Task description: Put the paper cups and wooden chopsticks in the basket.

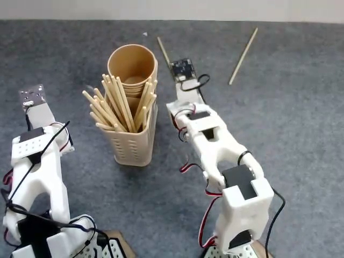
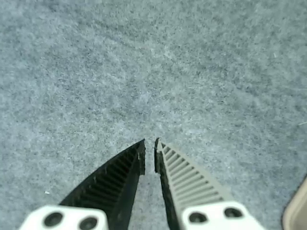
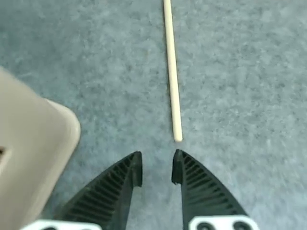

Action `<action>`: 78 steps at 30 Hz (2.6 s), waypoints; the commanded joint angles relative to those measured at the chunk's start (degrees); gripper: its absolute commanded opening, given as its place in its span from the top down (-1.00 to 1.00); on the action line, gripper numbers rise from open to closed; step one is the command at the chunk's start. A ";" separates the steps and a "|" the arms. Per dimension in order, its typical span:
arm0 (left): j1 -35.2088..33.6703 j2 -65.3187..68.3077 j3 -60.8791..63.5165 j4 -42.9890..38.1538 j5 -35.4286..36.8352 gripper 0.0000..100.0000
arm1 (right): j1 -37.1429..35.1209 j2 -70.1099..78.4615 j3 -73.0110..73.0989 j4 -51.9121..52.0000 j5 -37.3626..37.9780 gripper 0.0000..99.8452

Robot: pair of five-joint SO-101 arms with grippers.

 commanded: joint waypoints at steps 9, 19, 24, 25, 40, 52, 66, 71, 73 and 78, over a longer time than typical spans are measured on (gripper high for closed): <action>0.48 -2.42 -0.22 -0.44 0.79 0.85 | 3.47 -7.96 0.13 8.66 0.09 0.77; 0.57 -2.42 -0.22 -0.35 0.79 0.85 | 19.65 -21.76 -0.57 14.64 0.44 0.77; 0.57 -2.42 -0.22 -0.35 0.79 0.85 | 23.08 -13.76 -7.78 0.31 0.44 0.76; 0.57 -2.42 -0.22 -0.35 0.79 0.85 | 23.08 -10.68 -8.57 -1.80 0.44 0.76; 0.57 -2.42 -0.22 -0.53 0.79 0.85 | 21.05 28.88 -39.60 -8.48 0.18 0.76; 0.57 -2.42 -0.22 -0.35 0.79 0.85 | 21.67 44.97 -65.54 21.23 0.26 0.98; 0.66 -2.24 -0.22 -0.62 0.79 0.85 | 22.55 36.35 -125.85 79.25 -12.57 0.99; 0.66 -2.07 -0.22 -0.62 0.79 0.85 | 20.18 21.93 -125.93 85.85 -16.70 0.99; 0.66 -2.07 -0.22 -0.62 0.79 0.85 | 18.07 16.66 -128.22 86.55 -19.16 0.99; 0.66 -2.07 -0.22 -0.62 0.79 0.85 | 8.22 7.52 -127.78 90.07 -18.46 0.99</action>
